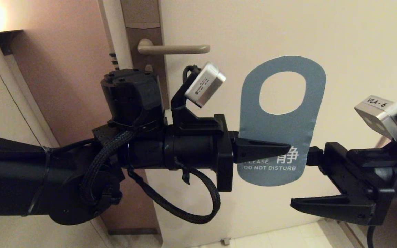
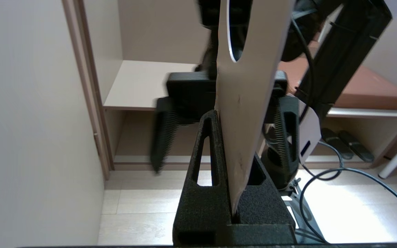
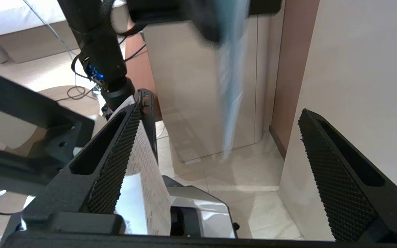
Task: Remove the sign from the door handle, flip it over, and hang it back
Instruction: Hand it to the other hand
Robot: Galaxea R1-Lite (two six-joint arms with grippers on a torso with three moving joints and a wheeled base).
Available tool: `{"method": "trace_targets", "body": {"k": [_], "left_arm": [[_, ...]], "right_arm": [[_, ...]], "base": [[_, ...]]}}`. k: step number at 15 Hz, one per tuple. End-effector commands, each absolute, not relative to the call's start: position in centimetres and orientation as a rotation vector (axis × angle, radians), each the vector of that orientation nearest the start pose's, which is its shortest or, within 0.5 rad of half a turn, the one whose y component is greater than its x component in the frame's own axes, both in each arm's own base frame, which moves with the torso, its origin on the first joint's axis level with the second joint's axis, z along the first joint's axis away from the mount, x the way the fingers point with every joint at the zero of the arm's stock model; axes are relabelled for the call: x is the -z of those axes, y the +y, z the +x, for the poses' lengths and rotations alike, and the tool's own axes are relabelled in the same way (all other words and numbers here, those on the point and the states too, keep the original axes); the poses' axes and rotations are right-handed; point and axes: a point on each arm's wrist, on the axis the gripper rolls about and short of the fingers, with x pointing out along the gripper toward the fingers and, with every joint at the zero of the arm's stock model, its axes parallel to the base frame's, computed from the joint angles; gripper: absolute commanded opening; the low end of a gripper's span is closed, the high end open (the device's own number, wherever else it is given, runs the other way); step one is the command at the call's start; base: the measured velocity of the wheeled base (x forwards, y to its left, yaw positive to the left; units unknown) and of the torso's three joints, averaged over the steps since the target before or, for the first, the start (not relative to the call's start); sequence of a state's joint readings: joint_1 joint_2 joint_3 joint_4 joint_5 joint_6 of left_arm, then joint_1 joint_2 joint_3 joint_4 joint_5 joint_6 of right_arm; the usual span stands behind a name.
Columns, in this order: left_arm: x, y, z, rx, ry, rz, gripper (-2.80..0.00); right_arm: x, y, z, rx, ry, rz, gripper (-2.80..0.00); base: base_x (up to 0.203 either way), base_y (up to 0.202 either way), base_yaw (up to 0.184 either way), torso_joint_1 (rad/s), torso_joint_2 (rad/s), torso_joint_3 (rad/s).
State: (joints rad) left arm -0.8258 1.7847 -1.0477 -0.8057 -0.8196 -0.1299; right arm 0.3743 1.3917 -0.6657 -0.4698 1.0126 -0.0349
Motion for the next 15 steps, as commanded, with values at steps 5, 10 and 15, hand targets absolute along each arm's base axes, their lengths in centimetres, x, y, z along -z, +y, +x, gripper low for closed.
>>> {"method": "trace_targets", "body": {"k": [5, 10, 15], "left_arm": [[-23.2, -26.7, 22.4, 1.652, -0.023, -0.102, -2.8], [-23.0, -26.9, 22.6, 1.65, -0.03, -0.104, -2.8], [-23.2, -27.3, 23.0, 1.645, -0.05, -0.101, -2.8]], "right_arm": [[-21.6, 10.4, 20.0, -1.407, 0.232, 0.055, 0.0], [-22.3, 10.8, 20.5, -1.417, 0.206, 0.045, 0.0], [-22.4, 11.1, 20.5, -1.43, 0.204, 0.044, 0.0]], "base": [[0.0, 0.0, 0.0, 0.0, 0.0, 0.0], [0.0, 0.0, 0.0, 0.0, 0.0, 0.0], [0.0, 0.0, 0.0, 0.0, 0.0, 0.0]]}}
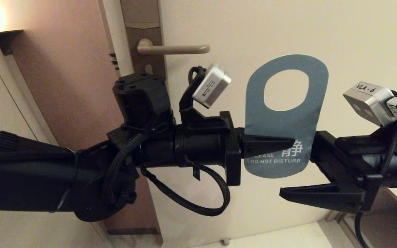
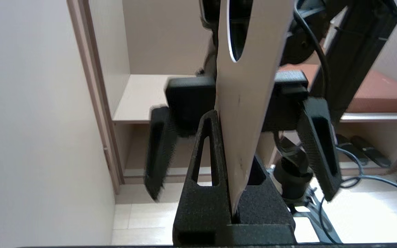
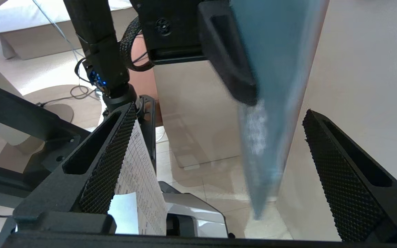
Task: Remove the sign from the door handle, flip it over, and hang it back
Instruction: Hand it to the other hand
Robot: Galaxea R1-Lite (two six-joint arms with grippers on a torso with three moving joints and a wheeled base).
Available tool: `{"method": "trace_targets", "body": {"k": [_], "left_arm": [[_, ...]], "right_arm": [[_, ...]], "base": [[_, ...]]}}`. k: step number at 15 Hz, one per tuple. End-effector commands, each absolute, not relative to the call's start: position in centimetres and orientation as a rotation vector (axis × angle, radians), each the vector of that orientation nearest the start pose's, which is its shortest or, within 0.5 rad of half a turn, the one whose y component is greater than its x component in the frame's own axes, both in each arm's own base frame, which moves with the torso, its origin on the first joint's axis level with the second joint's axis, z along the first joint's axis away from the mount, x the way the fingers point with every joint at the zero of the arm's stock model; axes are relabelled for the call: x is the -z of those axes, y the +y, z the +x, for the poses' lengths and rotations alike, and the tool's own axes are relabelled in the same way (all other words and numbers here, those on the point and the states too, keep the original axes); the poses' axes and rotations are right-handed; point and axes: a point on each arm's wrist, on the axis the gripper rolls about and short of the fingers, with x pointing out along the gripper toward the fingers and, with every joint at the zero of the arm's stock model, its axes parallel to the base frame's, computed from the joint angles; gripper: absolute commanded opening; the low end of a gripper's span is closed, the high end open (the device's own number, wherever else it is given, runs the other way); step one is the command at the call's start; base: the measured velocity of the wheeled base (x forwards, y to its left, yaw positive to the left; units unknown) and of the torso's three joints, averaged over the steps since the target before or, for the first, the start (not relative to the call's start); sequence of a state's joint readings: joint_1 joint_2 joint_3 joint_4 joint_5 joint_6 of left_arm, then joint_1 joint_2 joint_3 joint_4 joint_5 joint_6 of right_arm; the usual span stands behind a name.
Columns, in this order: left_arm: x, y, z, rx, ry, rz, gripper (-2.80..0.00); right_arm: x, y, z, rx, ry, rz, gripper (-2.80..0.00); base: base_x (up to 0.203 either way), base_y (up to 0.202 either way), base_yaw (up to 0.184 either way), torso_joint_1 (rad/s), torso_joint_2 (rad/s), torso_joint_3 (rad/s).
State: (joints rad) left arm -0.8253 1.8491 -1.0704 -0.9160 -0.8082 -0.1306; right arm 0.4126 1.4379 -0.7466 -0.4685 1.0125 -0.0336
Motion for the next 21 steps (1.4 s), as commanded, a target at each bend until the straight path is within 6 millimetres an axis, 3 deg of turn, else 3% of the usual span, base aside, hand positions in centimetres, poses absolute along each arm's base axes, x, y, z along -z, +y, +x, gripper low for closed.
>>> {"method": "trace_targets", "body": {"k": [1, 21], "left_arm": [[-23.29, -27.43, 23.12, 1.637, -0.055, -0.103, -2.8], [-23.64, -28.03, 22.62, 1.674, -0.03, -0.138, -2.8]], "right_arm": [[-22.4, 11.12, 20.54, -1.43, 0.206, 0.044, 0.0], [-22.33, 10.97, 20.0, -1.523, 0.209, 0.06, 0.0]], "base": [[0.0, 0.0, 0.0, 0.0, 0.0, 0.0], [0.0, 0.0, 0.0, 0.0, 0.0, 0.0]]}}
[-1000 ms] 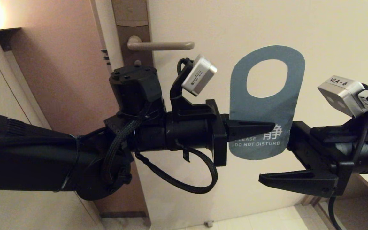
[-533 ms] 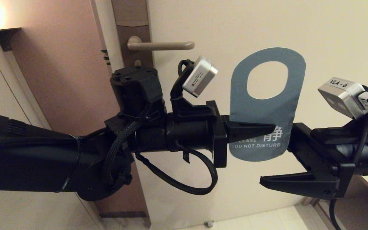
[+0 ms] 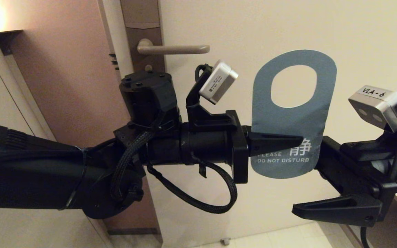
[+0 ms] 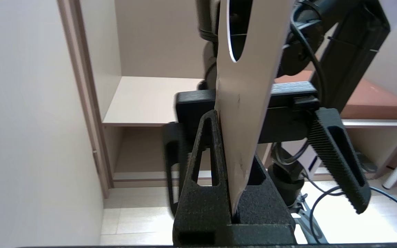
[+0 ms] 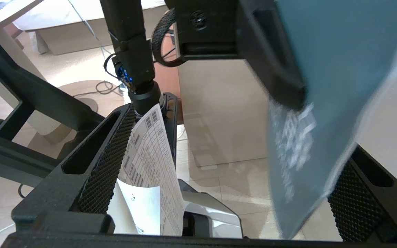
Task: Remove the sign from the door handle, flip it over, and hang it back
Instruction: Hand it to the other hand
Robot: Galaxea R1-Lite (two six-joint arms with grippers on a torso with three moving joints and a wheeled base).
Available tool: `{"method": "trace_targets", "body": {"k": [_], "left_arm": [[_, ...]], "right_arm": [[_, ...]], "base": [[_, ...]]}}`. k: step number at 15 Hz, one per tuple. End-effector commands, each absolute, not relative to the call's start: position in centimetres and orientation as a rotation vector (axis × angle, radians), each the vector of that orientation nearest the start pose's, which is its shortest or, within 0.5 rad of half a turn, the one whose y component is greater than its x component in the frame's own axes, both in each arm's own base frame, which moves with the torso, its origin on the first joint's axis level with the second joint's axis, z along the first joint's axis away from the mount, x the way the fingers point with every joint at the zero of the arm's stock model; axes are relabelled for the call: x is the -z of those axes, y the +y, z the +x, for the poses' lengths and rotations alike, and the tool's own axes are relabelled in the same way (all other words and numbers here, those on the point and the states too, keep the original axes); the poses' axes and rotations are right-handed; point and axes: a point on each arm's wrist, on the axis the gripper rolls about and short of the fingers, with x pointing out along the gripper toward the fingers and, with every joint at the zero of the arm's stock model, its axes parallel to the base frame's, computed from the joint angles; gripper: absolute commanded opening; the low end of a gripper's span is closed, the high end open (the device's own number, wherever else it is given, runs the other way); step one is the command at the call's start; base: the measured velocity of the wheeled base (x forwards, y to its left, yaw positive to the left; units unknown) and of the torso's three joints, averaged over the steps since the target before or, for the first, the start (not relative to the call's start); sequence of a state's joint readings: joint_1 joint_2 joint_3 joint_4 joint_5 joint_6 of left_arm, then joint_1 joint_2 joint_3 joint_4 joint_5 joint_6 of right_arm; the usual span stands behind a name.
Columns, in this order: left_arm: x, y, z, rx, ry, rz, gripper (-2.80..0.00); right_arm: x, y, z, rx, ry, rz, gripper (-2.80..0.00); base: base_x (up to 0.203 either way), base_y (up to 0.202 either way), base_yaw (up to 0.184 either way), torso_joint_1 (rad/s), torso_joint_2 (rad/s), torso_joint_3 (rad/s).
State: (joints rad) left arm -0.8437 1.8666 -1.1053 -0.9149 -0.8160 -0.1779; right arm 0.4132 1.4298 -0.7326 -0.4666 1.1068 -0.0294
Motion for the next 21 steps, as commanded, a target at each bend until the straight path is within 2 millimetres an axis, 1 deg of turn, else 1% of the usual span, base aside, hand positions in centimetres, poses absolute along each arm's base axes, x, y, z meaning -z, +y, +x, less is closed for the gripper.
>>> {"method": "trace_targets", "body": {"k": [1, 4, 5, 11, 16, 21], "left_arm": [[-23.64, -28.22, 22.38, 1.681, -0.029, -0.138, -2.8], [-23.59, -28.41, 22.2, 1.687, -0.027, -0.139, -2.8], [-23.59, -28.41, 22.2, 1.687, -0.029, -0.138, -2.8], [-23.49, -28.47, 22.1, 1.69, -0.026, -0.136, -2.8], [-23.3, -29.05, 21.51, 1.71, -0.015, -0.14, -2.8], [-23.05, -29.09, 21.61, 1.707, -0.015, -0.132, -2.8]], "right_arm": [[-22.37, 10.98, 20.0, -1.524, 0.207, 0.06, 0.0], [-22.39, 10.94, 19.88, -1.524, 0.206, 0.059, 0.0], [-22.32, 10.95, 19.91, -1.524, 0.209, 0.06, -2.8], [-22.33, 10.92, 19.92, -1.523, 0.206, 0.059, -2.8], [-22.16, 10.91, 19.88, -1.522, 0.211, 0.06, -2.8], [-21.87, 10.89, 19.85, -1.519, 0.222, 0.063, -2.8]], "base": [[0.0, 0.0, 0.0, 0.0, 0.0, 0.0], [0.0, 0.0, 0.0, 0.0, 0.0, 0.0], [0.0, 0.0, 0.0, 0.0, 0.0, 0.0], [0.0, 0.0, 0.0, 0.0, 0.0, 0.0], [0.0, 0.0, 0.0, 0.0, 0.0, 0.0], [0.0, 0.0, 0.0, 0.0, 0.0, 0.0]]}}
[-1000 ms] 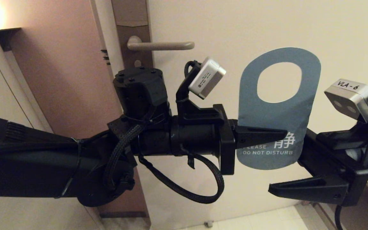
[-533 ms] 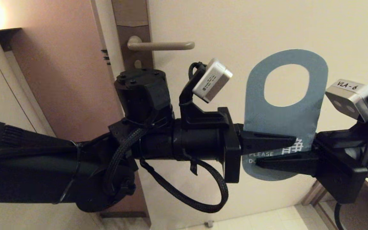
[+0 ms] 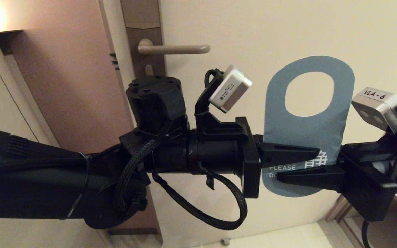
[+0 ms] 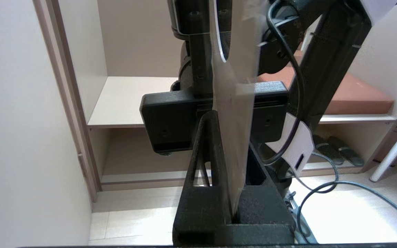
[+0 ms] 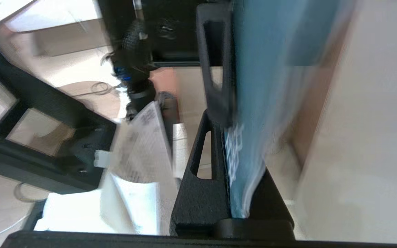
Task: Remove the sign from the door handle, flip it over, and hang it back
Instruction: Hand it to the other hand
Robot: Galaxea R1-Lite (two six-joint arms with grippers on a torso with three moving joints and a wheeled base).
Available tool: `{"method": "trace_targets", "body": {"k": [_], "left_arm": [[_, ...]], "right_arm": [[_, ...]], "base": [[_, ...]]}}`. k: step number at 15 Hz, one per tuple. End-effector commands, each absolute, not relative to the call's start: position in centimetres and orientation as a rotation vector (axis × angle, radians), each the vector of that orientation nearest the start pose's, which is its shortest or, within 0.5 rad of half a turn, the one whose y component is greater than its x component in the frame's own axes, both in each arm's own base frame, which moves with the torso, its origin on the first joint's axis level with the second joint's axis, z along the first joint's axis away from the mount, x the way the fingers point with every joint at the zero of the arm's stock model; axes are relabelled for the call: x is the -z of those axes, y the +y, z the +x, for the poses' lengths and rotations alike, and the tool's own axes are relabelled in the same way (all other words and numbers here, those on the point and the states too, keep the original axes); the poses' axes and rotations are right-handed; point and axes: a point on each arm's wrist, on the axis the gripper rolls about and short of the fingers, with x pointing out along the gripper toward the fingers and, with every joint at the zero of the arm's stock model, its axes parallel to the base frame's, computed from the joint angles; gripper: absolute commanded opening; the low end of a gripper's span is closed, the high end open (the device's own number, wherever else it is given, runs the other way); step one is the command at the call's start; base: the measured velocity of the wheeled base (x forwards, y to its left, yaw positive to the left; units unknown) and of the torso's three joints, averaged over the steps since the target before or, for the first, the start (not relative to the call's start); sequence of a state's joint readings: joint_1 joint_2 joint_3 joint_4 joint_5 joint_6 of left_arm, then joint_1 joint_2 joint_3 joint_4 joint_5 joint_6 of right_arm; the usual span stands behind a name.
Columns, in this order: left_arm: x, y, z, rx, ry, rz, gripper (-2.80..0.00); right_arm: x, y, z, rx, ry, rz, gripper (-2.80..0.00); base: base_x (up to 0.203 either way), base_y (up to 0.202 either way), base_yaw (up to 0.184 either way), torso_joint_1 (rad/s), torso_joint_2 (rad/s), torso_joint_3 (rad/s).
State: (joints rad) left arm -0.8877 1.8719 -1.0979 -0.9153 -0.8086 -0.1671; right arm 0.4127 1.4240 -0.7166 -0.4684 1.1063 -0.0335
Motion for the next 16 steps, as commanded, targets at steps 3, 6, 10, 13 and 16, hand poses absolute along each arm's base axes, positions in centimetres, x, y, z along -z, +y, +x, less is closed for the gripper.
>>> {"method": "trace_targets", "body": {"k": [3, 6, 10, 13, 16], "left_arm": [[-23.0, -29.1, 21.6, 1.706, -0.013, -0.132, 0.0], [-23.0, -29.0, 21.6, 1.706, -0.007, -0.14, 0.0], [-23.0, -28.8, 21.4, 1.706, -0.003, -0.137, 0.0], [-23.0, -28.0, 20.8, 1.7, 0.005, -0.137, 0.0], [-23.0, -26.9, 20.2, 1.678, 0.009, -0.133, 0.0]], "right_arm": [[-21.6, 10.8, 19.7, -1.519, 0.232, 0.066, -2.8], [-21.3, 10.8, 19.6, -1.518, 0.242, 0.07, -2.8], [-21.3, 10.5, 19.3, -1.511, 0.239, 0.068, -2.8], [-21.4, 9.7, 19.3, -1.475, 0.232, 0.07, -2.8], [-21.4, 9.1, 19.3, -1.448, 0.226, 0.07, -2.8]], "base": [[0.0, 0.0, 0.0, 0.0, 0.0, 0.0], [0.0, 0.0, 0.0, 0.0, 0.0, 0.0], [0.0, 0.0, 0.0, 0.0, 0.0, 0.0], [0.0, 0.0, 0.0, 0.0, 0.0, 0.0], [0.0, 0.0, 0.0, 0.0, 0.0, 0.0]]}}
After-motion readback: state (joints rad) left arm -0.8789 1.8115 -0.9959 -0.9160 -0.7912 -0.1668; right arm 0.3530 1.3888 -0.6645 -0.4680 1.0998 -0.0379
